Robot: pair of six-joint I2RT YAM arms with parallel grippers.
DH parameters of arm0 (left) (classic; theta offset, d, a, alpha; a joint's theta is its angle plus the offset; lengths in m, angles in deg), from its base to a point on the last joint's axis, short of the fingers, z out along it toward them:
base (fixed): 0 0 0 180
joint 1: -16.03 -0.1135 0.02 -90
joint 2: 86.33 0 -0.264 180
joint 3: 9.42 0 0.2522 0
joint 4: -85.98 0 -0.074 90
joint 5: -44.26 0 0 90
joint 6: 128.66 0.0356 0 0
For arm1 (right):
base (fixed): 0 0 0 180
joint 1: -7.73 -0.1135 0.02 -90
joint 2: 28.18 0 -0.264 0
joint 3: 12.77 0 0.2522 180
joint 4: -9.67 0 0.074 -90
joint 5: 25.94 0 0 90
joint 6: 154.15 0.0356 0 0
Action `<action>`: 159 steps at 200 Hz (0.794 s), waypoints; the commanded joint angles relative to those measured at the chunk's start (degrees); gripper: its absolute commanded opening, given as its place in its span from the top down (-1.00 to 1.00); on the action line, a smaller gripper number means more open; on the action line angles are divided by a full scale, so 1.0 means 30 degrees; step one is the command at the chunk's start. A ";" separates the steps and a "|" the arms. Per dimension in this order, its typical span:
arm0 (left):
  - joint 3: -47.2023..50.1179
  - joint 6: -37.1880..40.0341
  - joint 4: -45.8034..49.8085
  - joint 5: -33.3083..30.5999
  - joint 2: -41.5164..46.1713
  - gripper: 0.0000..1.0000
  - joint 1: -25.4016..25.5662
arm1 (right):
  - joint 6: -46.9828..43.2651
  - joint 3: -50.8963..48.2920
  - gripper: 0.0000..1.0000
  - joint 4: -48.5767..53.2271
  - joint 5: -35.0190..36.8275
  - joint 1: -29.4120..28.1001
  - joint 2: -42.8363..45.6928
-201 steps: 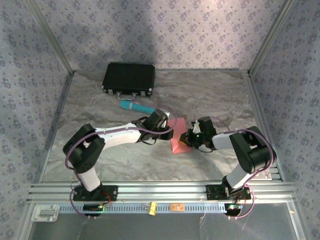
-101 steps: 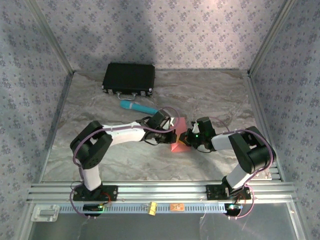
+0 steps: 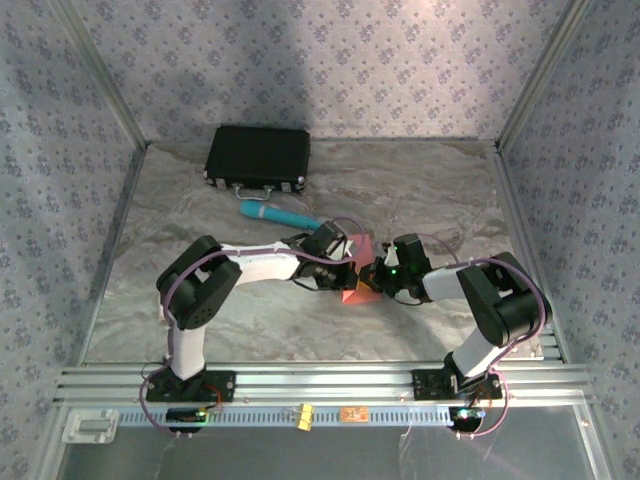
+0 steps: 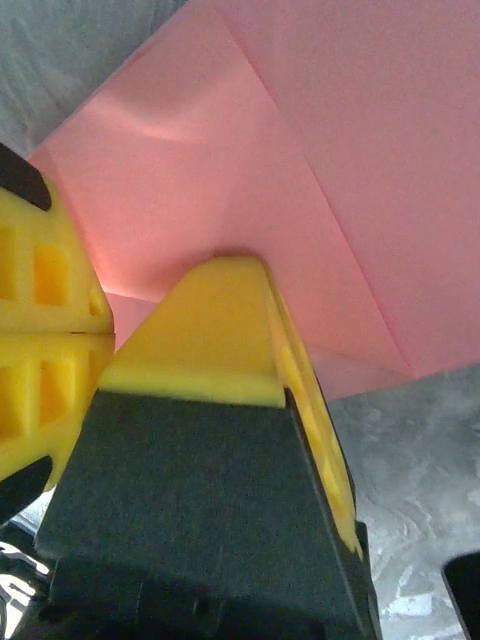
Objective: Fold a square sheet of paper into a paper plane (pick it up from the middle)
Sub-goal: Fold the triangle a second time at the center of the table.
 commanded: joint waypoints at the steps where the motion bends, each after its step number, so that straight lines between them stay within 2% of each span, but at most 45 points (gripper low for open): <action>1: -0.0472 0.0225 0.0438 0.0466 -0.0584 1.00 0.0108 | 0.0060 -0.0366 0.98 0.1559 0.1365 -0.0130 -0.0771; 159: 0.1864 0.0066 0.0001 0.0623 0.0307 0.99 0.0320 | -0.0167 -0.0421 0.98 0.1853 0.1454 0.0048 -0.1010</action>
